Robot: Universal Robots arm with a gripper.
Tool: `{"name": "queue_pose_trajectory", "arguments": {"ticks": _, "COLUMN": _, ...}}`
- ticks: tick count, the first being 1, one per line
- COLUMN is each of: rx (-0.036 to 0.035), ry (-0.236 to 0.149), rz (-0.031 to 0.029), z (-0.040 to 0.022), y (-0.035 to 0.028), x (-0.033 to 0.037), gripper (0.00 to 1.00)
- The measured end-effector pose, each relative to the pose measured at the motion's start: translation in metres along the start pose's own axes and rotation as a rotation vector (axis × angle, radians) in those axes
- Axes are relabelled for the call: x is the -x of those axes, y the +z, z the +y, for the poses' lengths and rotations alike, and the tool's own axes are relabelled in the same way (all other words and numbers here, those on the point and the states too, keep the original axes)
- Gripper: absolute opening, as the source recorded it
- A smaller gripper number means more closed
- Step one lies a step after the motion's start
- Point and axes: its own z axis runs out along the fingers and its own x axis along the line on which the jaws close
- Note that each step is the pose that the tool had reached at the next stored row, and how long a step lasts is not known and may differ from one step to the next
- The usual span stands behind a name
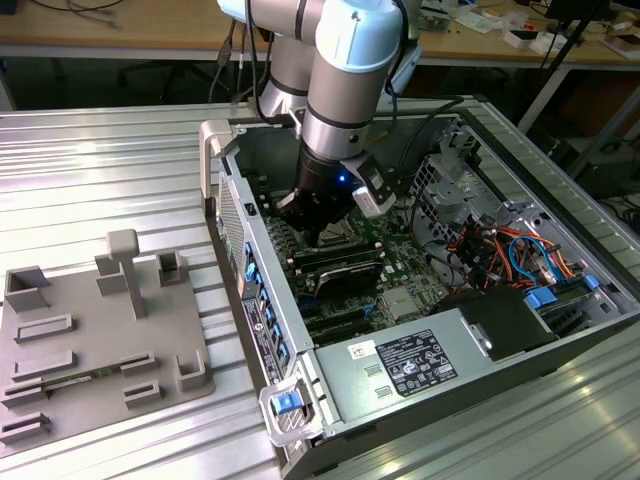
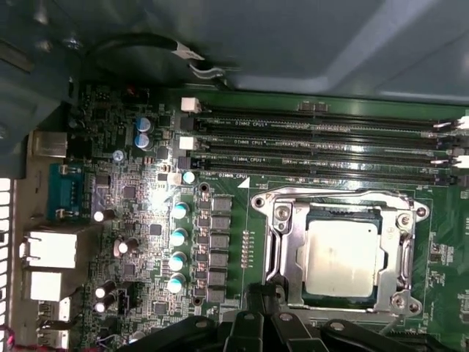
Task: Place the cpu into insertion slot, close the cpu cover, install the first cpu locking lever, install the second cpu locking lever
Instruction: 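Install the second cpu locking lever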
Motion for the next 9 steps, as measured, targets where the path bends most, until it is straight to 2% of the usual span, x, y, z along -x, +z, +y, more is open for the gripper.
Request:
{"name": "queue_pose_trajectory", "arguments": {"ticks": 1, "rx": -0.0002, "ry": 0.0, "rz": 0.0001, "z": -0.0002, "y": -0.0056, "x": 0.0002, "gripper": 0.11}}
{"name": "queue_pose_trajectory", "arguments": {"ticks": 2, "rx": 0.0, "ry": 0.0, "rz": 0.0001, "z": -0.0003, "y": -0.0086, "x": 0.0007, "gripper": 0.11}}
{"name": "queue_pose_trajectory", "arguments": {"ticks": 4, "rx": 0.0, "ry": 0.0, "rz": -0.0001, "z": -0.0004, "y": -0.0103, "x": 0.0028, "gripper": 0.11}}
{"name": "queue_pose_trajectory", "arguments": {"ticks": 5, "rx": 0.0, "ry": 0.0, "rz": 0.0008, "z": -0.0008, "y": -0.0104, "x": 0.0098, "gripper": 0.11}}
{"name": "queue_pose_trajectory", "arguments": {"ticks": 9, "rx": 0.0, "ry": 0.0, "rz": 0.0012, "z": -0.001, "y": -0.0104, "x": 0.0113, "gripper": 0.11}}
